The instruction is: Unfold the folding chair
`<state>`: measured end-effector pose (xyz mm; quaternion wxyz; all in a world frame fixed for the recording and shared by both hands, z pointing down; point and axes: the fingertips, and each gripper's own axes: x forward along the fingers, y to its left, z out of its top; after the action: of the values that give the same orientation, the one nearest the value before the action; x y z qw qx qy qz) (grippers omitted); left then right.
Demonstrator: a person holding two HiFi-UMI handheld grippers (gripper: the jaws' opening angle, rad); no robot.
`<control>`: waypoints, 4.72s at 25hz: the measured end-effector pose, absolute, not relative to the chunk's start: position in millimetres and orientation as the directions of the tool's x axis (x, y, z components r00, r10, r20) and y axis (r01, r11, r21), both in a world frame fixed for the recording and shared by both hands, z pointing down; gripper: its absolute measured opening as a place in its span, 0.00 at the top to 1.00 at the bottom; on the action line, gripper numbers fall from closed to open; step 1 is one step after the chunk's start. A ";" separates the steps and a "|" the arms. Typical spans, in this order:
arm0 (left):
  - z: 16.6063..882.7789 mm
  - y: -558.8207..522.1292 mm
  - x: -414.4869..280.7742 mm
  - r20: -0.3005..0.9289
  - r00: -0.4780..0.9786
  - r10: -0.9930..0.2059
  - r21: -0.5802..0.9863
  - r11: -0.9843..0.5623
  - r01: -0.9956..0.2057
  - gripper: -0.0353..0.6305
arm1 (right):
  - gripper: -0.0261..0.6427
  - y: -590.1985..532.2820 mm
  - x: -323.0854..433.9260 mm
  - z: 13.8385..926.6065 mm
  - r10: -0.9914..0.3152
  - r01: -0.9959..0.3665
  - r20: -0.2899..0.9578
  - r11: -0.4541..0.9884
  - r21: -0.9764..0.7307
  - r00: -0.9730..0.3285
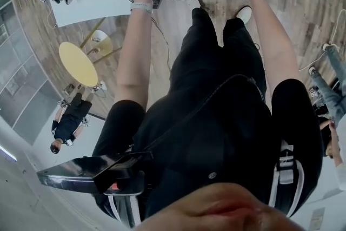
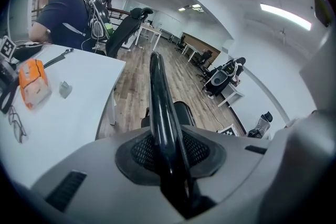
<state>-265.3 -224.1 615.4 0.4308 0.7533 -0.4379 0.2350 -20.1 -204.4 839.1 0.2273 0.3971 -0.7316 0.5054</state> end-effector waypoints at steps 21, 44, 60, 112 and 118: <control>668.6 -219.2 -239.4 0.689 0.557 -0.463 0.505 -0.245 -0.828 0.81 | 0.61 -187.0 130.3 932.8 -0.326 -0.511 0.431 0.219 -0.831 -0.841; 736.1 -213.2 -209.7 0.632 0.639 -0.439 0.609 -0.229 -0.759 0.81 | 0.60 -171.4 241.2 1053.8 -0.354 -0.447 0.388 0.098 -0.889 -0.851; 743.6 -207.9 -133.5 0.643 0.637 -0.424 0.597 -0.242 -0.765 0.82 | 0.58 -161.3 298.5 1106.9 -0.411 -0.446 0.411 -0.010 -0.895 -0.814; 376.5 -21.6 47.1 0.156 0.881 -0.446 0.265 -0.841 -0.473 0.94 | 0.95 -21.5 111.7 346.1 -0.621 -0.606 -0.024 0.771 -0.197 -0.783; 361.3 -34.4 43.1 0.109 0.873 -0.476 0.247 -0.838 -0.487 0.94 | 0.95 -19.4 104.0 348.6 -0.633 -0.628 0.010 0.765 -0.140 -0.774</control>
<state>43.1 -34.4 361.3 0.1344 0.9583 -0.2513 0.0216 104.0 -19.4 348.6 -0.0189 0.3357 -0.9393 0.0678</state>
